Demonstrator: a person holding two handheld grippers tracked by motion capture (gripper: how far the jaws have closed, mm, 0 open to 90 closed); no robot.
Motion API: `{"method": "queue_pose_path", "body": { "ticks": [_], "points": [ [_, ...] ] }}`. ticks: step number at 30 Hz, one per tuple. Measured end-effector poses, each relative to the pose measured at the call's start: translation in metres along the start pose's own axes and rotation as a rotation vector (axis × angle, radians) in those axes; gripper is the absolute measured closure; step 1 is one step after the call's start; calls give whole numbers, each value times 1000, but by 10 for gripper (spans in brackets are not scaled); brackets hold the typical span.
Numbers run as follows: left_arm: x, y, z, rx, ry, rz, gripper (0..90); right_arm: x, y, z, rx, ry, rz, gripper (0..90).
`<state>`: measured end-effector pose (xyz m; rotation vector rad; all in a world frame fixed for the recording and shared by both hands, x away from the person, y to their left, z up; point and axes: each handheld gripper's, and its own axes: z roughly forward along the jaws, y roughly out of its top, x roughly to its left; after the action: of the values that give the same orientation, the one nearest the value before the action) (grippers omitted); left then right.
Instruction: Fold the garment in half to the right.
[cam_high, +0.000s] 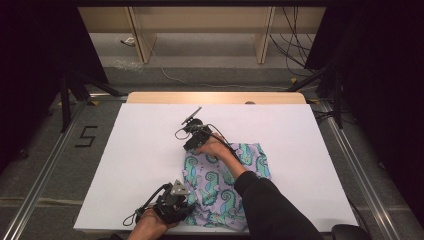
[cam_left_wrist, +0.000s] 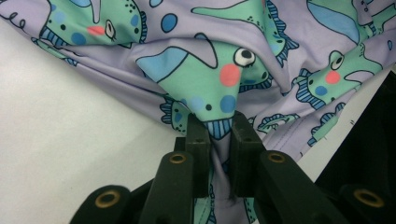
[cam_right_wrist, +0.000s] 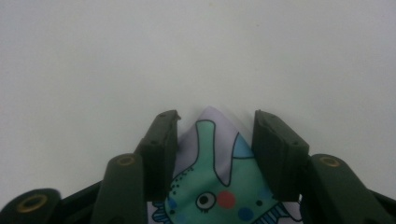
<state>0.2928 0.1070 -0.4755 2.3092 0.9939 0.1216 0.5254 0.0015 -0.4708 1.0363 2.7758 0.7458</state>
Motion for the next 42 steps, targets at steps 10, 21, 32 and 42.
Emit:
{"method": "queue_pose_path", "body": {
  "ticks": [10, 21, 32, 42],
  "points": [
    [-1, 0, 0, -3, 1, 13, 804, 5, 1, 0, 6, 24, -42, 752],
    [0, 0, -3, -13, -4, 26, 810, 7, 2, -1, -4, 13, -75, 863],
    [4, -1, -14, -40, 12, 30, 813, 9, 9, -11, -70, -4, -75, 867],
    [6, 0, -24, -56, 40, 40, 814, 11, 16, -21, -122, -9, -77, 868]
  ]
}}
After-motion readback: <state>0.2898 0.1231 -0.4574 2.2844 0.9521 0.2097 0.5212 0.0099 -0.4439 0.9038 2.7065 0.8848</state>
